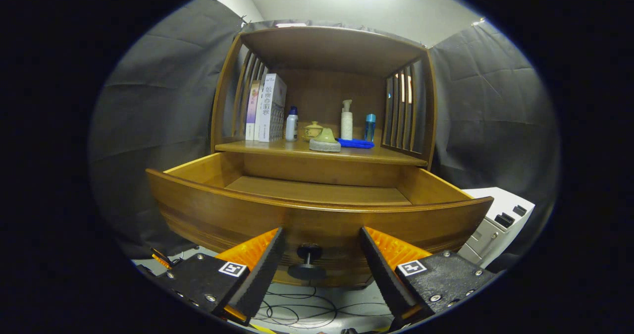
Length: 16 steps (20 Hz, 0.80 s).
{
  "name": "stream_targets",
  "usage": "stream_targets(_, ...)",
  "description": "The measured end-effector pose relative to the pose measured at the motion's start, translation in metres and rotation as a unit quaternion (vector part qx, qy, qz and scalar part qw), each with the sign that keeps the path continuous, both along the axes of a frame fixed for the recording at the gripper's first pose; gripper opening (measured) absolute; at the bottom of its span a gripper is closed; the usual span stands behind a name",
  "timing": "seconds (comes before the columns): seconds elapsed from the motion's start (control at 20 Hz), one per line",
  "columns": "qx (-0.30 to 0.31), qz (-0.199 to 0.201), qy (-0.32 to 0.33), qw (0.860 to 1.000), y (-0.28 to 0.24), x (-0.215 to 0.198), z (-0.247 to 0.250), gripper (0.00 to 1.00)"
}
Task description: Pull open the drawer, take out the items inside it, and place them on the countertop above the cabinet.
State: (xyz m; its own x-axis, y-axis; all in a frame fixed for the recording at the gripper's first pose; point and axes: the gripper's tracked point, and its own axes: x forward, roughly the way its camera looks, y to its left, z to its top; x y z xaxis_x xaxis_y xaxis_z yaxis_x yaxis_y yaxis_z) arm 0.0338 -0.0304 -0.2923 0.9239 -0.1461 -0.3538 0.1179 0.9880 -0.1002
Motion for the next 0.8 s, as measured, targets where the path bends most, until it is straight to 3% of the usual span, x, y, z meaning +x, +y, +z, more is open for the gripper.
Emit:
stream_targets(0.4,0.028,0.012,0.006,1.000,0.001,0.017,0.002,0.96)
stream_targets(0.8,0.056,0.006,0.002,0.998,-0.004,0.079,-0.003,0.95)
